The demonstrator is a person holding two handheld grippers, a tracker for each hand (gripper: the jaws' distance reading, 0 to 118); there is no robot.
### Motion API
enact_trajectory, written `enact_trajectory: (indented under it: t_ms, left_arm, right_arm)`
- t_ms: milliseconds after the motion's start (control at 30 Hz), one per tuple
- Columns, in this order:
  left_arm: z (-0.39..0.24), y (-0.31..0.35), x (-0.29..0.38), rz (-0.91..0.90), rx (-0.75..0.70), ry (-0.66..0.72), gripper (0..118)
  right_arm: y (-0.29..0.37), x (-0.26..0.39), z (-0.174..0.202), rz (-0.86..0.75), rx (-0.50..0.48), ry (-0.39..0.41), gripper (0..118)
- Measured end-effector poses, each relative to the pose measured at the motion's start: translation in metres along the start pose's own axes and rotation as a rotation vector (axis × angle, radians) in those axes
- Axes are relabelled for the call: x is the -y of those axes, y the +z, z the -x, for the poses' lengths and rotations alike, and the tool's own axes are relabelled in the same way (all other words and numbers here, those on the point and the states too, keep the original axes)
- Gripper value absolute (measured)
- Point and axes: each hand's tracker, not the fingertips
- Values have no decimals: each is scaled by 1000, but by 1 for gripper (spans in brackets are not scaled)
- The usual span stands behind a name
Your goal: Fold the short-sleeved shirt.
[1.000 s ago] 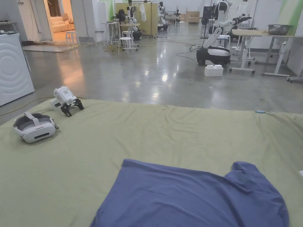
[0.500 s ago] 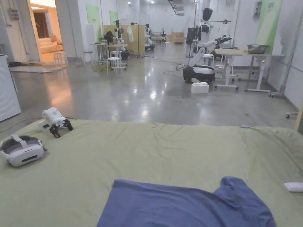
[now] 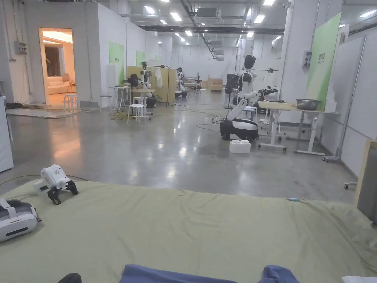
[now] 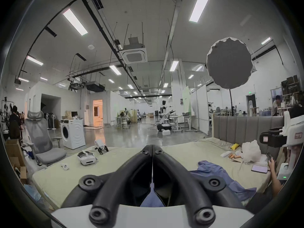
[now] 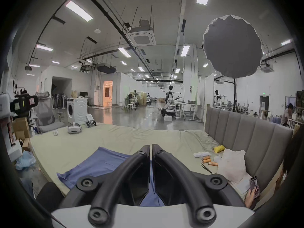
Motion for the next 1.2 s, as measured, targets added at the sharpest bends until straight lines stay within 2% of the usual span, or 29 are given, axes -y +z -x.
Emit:
enact_trajectory:
  t_ms: [167, 333, 433, 467, 500, 533, 567, 633, 667, 800, 867, 967, 1000, 1067, 1100, 1133, 1200]
  left_arm:
    - [8, -6, 7, 24, 12, 14, 0]
    - [10, -9, 10, 39, 7, 2, 0]
    - [17, -21, 19, 151, 29, 27, 1]
    - [24, -26, 31, 181, 42, 45, 12]
    - [33, -33, 43, 223, 60, 49, 12]
    - [43, -41, 57, 295, 81, 49, 17]
    - [52, -51, 73, 397, 96, 53, 30]
    - [72, -68, 113, 541, 119, 71, 81]
    - [80, -73, 135, 567, 111, 85, 84]
    - [102, -91, 213, 776, 87, 120, 81]
    - [106, -96, 241, 855, 124, 156, 77]
    - [103, -97, 268, 951, 141, 115, 74]
    - [102, -98, 275, 964, 141, 101, 69]
    - [98, -98, 276, 986, 149, 100, 40]
    - [97, -100, 277, 991, 154, 95, 30]
    - [96, -102, 277, 999, 171, 96, 21]
    - [89, -108, 275, 1026, 204, 51, 13]
  right_arm:
    - [-1, 1, -4, -17, 11, -37, 0]
    - [-3, 2, -4, -12, 18, -30, 0]
    - [-6, 8, -7, 4, 17, -52, 0]
    - [-7, 11, -7, 12, 21, -54, 0]
    - [-7, 15, -8, 25, 23, -61, 0]
    - [-8, 19, -9, 45, 19, -75, 0]
    - [-7, 23, -10, 60, 21, -92, 0]
    - [-9, 32, -12, 97, 11, -123, 0]
    - [-10, 37, -13, 111, 13, -127, 0]
    - [-15, 52, -15, 173, 22, -140, 0]
    - [-15, 57, -17, 199, 23, -146, 0]
    - [-16, 65, -20, 230, 34, -151, 0]
    - [-16, 67, -22, 240, 38, -153, 0]
    - [-16, 71, -26, 260, 45, -161, 0]
    - [-14, 73, -28, 269, 50, -169, 0]
    - [-13, 76, -30, 277, 56, -173, 0]
    - [-14, 82, -35, 316, 77, -173, 0]
